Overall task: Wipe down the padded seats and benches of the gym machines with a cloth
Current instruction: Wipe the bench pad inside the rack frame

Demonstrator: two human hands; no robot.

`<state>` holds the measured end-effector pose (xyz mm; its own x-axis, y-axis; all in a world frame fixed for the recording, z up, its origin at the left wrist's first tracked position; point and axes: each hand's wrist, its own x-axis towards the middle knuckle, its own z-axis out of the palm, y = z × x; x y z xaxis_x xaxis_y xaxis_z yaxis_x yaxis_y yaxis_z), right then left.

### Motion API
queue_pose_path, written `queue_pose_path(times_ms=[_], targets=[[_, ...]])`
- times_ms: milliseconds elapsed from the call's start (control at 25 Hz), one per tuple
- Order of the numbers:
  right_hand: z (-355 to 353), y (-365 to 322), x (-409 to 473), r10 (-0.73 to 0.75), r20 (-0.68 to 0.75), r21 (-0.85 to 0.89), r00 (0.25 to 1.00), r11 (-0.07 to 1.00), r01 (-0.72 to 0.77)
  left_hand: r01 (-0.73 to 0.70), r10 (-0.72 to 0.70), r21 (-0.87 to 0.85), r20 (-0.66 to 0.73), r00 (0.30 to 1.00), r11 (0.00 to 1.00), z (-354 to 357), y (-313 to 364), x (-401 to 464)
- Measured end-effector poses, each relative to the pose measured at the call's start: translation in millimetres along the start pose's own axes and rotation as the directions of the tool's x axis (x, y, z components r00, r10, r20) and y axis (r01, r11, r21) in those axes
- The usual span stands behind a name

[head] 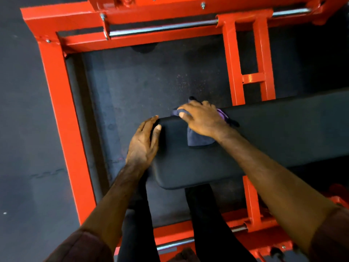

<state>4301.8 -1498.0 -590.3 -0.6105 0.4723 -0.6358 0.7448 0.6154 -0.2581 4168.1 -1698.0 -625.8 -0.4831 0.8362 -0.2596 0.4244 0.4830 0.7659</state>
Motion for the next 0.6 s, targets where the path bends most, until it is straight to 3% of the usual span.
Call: queue_pose_path(times_ms=[80,160,320,480,600], targets=[[-13.6,15.0,3.6,0.149,0.018,-0.026,0.989,0.989,-0.149,0.018,-0.015,-0.052,0.053,0.998,0.998,-8.1,-4.3,-0.9],[-11.5,-12.2,6.2,0.249,0.026,-0.075,0.968,0.966,-0.247,0.068,-0.059,-0.089,0.1,0.993,0.994,-18.4,-11.1,-0.4],[16.0,-96.0,21.8,0.051,0.075,-0.07,0.996,0.996,-0.046,0.032,-0.015,-0.152,0.117,0.993,0.988,-38.2,-17.9,-1.9],[2.7,-89.2,29.2,0.207,0.1,-0.117,0.973,0.974,-0.195,0.173,-0.125,-0.271,0.183,0.975,0.947,-53.7,-42.6,-8.0],[48.0,-134.1,12.9,0.052,0.007,-0.314,0.999,0.948,-0.048,0.245,-0.237,-0.383,0.07,0.969,0.891,-70.1,-63.7,-11.8]])
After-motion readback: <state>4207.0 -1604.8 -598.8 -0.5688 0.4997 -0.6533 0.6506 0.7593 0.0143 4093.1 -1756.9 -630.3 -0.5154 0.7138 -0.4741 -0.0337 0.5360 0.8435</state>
